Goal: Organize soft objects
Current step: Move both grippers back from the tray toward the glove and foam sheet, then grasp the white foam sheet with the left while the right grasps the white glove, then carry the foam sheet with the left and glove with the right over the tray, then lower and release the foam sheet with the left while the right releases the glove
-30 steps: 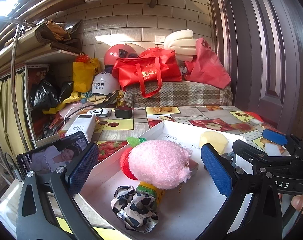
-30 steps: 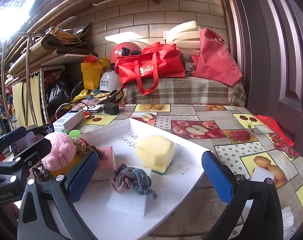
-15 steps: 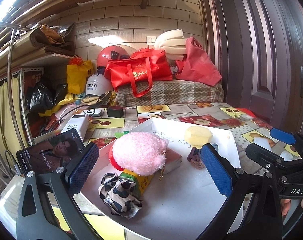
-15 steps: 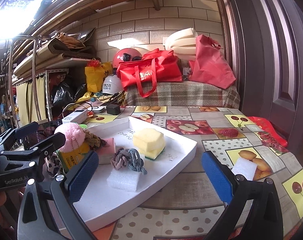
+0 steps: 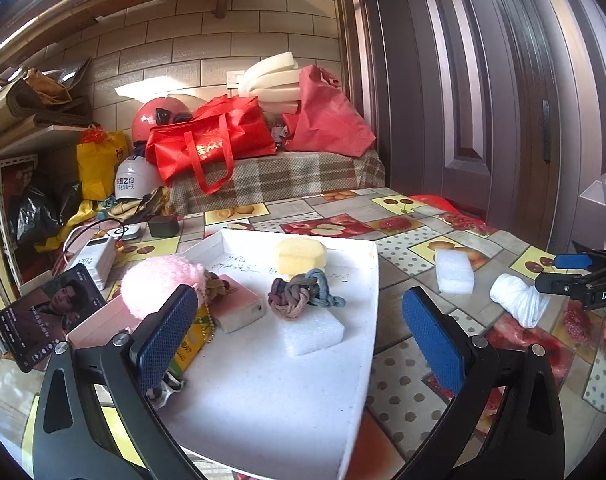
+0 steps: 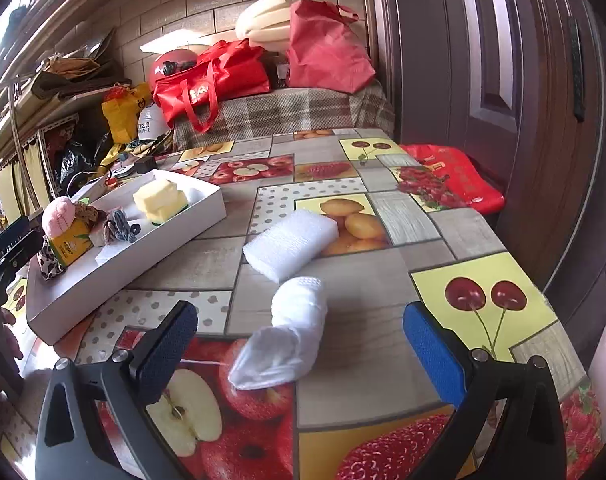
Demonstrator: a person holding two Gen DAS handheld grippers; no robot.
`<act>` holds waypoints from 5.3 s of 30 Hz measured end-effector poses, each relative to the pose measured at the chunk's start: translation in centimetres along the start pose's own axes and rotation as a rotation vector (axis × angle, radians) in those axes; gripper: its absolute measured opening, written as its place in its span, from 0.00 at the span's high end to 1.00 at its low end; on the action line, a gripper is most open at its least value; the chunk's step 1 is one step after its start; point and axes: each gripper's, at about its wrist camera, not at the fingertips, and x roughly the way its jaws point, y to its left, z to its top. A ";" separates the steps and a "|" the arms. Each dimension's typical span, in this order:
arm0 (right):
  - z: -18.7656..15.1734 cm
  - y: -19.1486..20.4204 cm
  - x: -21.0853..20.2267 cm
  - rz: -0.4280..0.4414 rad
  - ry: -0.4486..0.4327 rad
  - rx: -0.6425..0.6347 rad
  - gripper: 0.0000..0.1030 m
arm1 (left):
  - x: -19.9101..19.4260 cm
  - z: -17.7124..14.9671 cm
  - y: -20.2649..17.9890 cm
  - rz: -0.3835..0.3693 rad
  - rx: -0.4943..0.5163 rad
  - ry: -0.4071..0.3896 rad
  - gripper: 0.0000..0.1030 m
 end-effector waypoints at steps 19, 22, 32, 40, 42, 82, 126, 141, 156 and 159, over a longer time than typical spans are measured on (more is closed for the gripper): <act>0.6 -5.4 3.1 -0.120 0.154 -0.034 0.65 | 10.8 2.0 -13.2 -0.261 0.163 0.296 0.00; 0.4 -7.7 3.1 -0.065 0.158 0.070 0.65 | 14.5 2.3 -15.5 -0.252 0.194 0.381 0.01; 0.2 -8.8 3.1 0.054 0.158 0.158 0.65 | 21.2 2.4 -19.2 -0.184 0.302 0.516 0.01; 0.2 -8.8 2.9 0.040 0.147 0.166 0.65 | 20.3 2.9 -17.9 -0.258 0.229 0.479 0.49; 0.2 -9.0 2.8 0.030 0.140 0.169 0.65 | 18.6 3.3 -17.6 -0.246 0.225 0.402 0.49; 0.7 8.8 0.7 0.109 -0.182 -0.086 0.65 | -1.4 0.2 -3.1 -0.089 0.056 -0.015 0.49; 2.7 20.8 8.1 0.259 -0.018 -0.214 0.65 | 1.8 -0.3 8.0 0.100 -0.092 0.068 0.49; 3.9 21.3 11.4 0.281 0.089 -0.183 0.65 | 3.5 0.2 9.1 0.114 -0.109 0.089 0.49; 5.1 21.2 11.8 0.201 0.023 -0.167 0.52 | 5.5 0.4 9.9 0.168 -0.124 0.122 0.44; 5.1 21.3 11.4 0.161 -0.005 -0.175 0.18 | 4.5 0.5 10.3 0.219 -0.145 0.070 0.20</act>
